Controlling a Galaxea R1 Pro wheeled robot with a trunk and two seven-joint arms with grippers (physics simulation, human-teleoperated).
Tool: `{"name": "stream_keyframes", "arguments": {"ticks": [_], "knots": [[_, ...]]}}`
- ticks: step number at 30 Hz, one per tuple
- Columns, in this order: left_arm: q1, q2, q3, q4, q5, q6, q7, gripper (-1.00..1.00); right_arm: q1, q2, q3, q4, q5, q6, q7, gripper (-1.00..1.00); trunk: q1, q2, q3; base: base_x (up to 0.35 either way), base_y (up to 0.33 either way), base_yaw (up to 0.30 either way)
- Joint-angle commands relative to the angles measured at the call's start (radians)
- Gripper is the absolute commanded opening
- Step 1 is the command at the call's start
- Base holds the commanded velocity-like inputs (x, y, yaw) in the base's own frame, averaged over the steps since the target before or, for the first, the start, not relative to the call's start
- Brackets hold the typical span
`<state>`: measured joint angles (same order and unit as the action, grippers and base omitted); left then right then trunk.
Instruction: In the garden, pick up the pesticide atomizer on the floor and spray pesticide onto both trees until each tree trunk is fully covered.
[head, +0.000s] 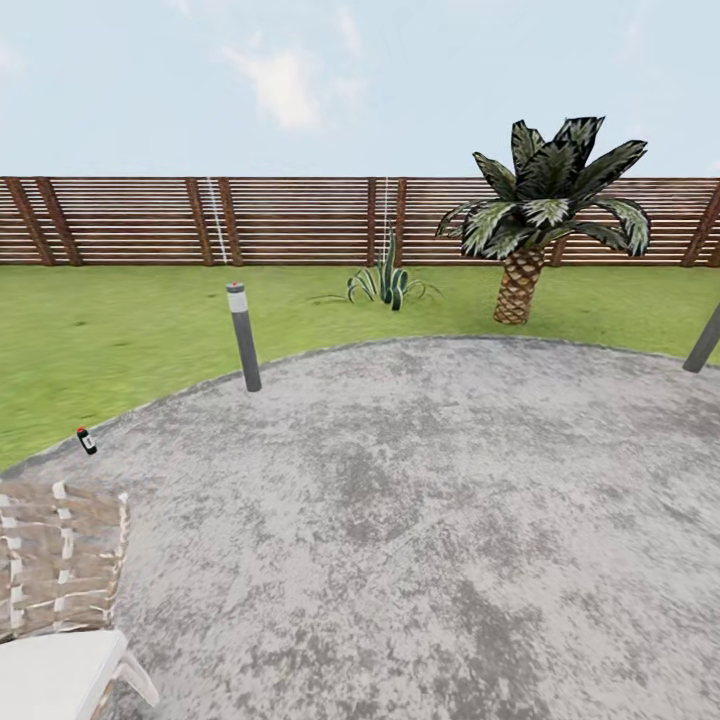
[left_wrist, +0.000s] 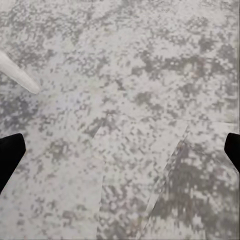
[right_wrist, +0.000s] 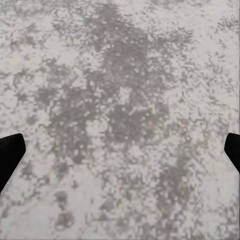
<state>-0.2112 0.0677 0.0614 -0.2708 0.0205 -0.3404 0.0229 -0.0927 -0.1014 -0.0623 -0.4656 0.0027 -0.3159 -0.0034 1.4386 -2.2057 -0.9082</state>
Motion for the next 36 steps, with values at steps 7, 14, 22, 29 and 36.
{"name": "stream_keyframes", "arguments": {"ticks": [7, 14, 22, 29, 36], "knots": [[-0.001, 0.0, 0.001, 0.001, 0.002, -0.003, 0.0, 1.0, -0.001, 0.0, -0.001, 0.002, 0.001, -0.003, -0.001, 1.0, 0.0, 0.0, -0.001, 0.339, -0.08, 0.0], [-0.001, 0.0, 0.001, 0.001, 0.002, -0.003, 0.0, 1.0, -0.001, 0.0, 0.0, 0.002, 0.001, -0.003, 0.0, 1.0, 0.0, 0.0, -0.001, 0.339, -0.086, 0.0], [-0.001, 0.0, 0.001, 0.001, 0.002, -0.003, 0.0, 1.0, -0.001, 0.0, 0.001, 0.002, 0.002, -0.003, -0.001, 1.0, 0.0, 0.0, -0.001, 0.339, -0.089, 0.0], [-0.001, 0.0, 0.001, 0.001, 0.003, -0.003, 0.0, 1.0, -0.001, 0.0, 0.001, 0.002, 0.002, -0.003, -0.001, 1.0, 0.0, 0.0, -0.001, 0.339, -0.09, 0.07], [-0.001, 0.0, 0.001, 0.001, 0.002, -0.003, 0.0, 1.0, -0.001, 0.0, 0.001, 0.001, 0.002, -0.003, -0.001, 1.0, 0.0, 0.0, -0.001, 0.338, -0.094, 0.24]]}}
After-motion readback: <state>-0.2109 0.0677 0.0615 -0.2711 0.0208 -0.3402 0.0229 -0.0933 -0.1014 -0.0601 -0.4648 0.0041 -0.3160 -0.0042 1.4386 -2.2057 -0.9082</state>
